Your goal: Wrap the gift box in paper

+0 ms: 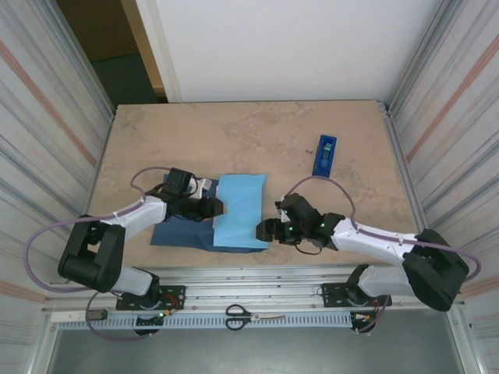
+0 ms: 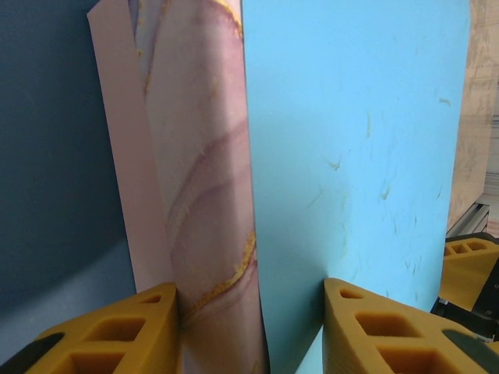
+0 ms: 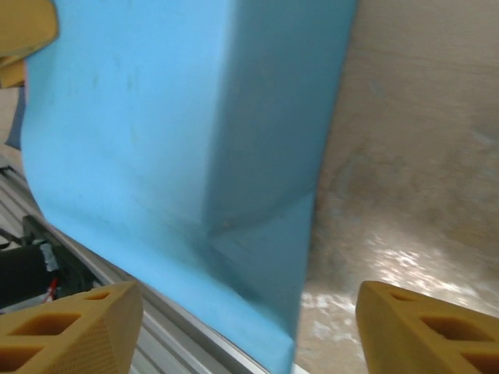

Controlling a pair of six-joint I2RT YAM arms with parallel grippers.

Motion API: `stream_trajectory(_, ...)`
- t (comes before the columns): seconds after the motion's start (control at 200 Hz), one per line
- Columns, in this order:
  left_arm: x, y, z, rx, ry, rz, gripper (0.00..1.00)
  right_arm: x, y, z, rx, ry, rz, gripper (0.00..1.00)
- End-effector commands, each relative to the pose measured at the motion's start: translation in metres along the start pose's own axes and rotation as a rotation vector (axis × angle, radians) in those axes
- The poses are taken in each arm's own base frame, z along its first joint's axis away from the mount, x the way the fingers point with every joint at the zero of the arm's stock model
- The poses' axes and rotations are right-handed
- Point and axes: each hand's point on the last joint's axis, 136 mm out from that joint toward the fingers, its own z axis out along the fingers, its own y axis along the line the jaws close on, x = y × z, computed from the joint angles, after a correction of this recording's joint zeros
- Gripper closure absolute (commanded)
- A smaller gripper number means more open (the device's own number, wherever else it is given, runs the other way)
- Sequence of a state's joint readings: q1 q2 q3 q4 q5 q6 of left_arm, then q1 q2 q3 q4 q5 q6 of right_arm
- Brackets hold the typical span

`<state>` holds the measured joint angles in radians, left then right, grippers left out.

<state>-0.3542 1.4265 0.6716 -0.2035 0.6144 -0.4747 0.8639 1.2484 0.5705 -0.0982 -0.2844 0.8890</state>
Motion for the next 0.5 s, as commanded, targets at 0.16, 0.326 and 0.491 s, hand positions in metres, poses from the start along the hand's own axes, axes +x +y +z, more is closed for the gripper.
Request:
stream_trajectory(0.16,0.029,0.027,0.010,-0.079,0.088,-0.074,0.59,0.033,0.046,0.009,-0.068,0.148,-0.112,0.47)
stream_trajectory(0.326,0.030,0.027,0.009,-0.079,0.088,-0.078,0.59,0.044,0.041,0.007,-0.034,0.192,-0.081,0.41)
stream_trajectory(0.491,0.029,0.026,0.008,-0.081,0.082,-0.070,0.59,0.017,0.056,-0.019,-0.038,0.092,-0.140,0.35)
